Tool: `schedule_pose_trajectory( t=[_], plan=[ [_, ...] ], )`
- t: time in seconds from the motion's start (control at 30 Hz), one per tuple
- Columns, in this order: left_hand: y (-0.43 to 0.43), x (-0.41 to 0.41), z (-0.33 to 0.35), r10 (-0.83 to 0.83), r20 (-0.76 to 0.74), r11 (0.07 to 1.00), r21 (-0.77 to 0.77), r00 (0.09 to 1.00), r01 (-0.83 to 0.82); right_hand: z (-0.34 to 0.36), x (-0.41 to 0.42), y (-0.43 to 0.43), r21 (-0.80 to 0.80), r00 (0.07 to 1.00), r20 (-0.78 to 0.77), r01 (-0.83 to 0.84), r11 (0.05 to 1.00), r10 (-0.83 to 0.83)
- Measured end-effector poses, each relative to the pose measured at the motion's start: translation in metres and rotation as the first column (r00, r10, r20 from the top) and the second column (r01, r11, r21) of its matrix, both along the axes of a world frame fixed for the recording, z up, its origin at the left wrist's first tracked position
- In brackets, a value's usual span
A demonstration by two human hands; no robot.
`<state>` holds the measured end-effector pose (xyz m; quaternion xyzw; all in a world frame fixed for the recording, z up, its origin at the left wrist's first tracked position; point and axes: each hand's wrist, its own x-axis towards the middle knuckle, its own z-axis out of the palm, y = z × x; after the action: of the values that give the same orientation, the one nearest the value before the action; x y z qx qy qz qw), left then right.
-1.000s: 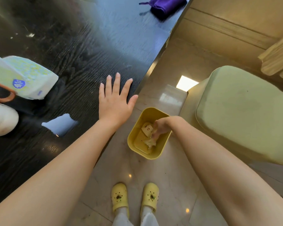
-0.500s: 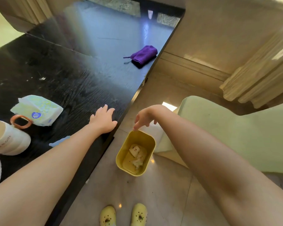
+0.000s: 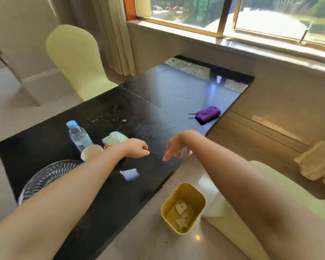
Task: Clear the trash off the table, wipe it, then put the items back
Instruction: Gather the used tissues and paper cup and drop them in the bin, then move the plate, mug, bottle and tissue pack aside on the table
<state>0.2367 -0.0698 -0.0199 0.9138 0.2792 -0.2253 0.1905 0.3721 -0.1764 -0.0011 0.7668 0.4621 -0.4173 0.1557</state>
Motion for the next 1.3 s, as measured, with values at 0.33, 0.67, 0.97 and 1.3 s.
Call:
schedule_pose_trajectory(
  t=[0.33, 0.67, 0.97, 1.3],
  plan=[
    [0.049, -0.163, 0.036, 0.316, -0.009, 0.947, -0.063, 0.949, -0.316, 0.028, -0.104, 0.095, 0.131, 0.968, -0.040, -0.239, 0.962, 0.246],
    [0.107, -0.289, -0.029, 0.656, 0.006, 0.752, -0.092, 0.755, -0.653, -0.019, -0.176, 0.169, 0.216, 0.897, 0.252, -0.418, 0.882, 0.363],
    [0.153, -0.345, -0.114, 0.873, 0.094, 0.486, -0.081, 0.479, -0.870, -0.077, -0.174, 0.206, 0.429, 0.944, 0.298, -0.262, 0.864, 0.139],
    [0.170, -0.360, -0.178, 0.955, 0.049, 0.296, -0.204, 0.292, -0.933, -0.126, -0.152, 0.221, 0.402, 0.993, 0.119, -0.042, 0.915, -0.007]
  ],
)
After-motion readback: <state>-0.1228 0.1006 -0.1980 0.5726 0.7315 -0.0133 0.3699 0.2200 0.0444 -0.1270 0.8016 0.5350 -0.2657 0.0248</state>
